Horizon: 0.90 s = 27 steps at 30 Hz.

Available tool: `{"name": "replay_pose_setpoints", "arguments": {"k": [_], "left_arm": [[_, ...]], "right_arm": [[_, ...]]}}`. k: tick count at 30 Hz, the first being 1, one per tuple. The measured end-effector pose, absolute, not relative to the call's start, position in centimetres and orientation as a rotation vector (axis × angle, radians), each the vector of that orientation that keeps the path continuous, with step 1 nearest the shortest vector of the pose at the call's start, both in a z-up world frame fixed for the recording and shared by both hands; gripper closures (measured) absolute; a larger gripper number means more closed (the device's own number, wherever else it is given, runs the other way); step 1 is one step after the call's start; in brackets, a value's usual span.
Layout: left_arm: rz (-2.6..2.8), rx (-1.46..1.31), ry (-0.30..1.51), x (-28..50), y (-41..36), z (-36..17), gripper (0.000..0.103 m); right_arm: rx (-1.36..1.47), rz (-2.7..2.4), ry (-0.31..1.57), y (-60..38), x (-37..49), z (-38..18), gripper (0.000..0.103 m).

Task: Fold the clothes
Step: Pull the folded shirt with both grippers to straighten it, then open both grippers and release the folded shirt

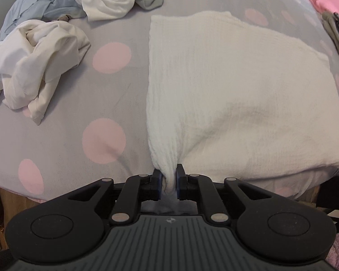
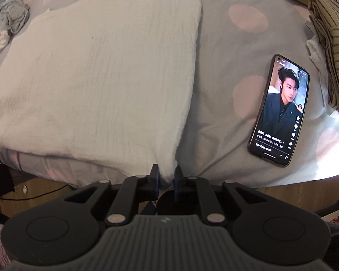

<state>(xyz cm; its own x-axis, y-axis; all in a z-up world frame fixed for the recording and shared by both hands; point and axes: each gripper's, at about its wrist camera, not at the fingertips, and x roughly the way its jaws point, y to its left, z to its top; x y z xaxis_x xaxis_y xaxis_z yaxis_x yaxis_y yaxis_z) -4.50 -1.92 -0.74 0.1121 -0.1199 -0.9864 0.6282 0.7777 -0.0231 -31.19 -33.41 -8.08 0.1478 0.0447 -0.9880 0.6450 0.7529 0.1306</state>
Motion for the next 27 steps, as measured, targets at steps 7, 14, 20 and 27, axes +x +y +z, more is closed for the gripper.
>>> {"name": "replay_pose_setpoints", "arguments": {"k": [7, 14, 20, 27], "left_arm": [[-0.568, 0.47, 1.365, -4.5, -1.9, -0.1, 0.077], [-0.594, 0.401, 1.281, -3.1, -3.3, 1.6, 0.076], [-0.638, 0.392, 1.141, -2.6, -7.1, 2.7, 0.076], [-0.717, 0.424, 1.133, -2.9, -12.3, 1.3, 0.076]], "right_arm": [[0.588, -0.464, 1.381, -33.1, -30.8, -6.9, 0.075], [0.558, -0.5, 1.219, -36.0, -29.6, -2.9, 0.057], [0.537, -0.539, 1.064, -39.4, -28.1, 0.5, 0.053], [0.579, -0.452, 1.127, -41.3, -24.2, -2.8, 0.049]]}}
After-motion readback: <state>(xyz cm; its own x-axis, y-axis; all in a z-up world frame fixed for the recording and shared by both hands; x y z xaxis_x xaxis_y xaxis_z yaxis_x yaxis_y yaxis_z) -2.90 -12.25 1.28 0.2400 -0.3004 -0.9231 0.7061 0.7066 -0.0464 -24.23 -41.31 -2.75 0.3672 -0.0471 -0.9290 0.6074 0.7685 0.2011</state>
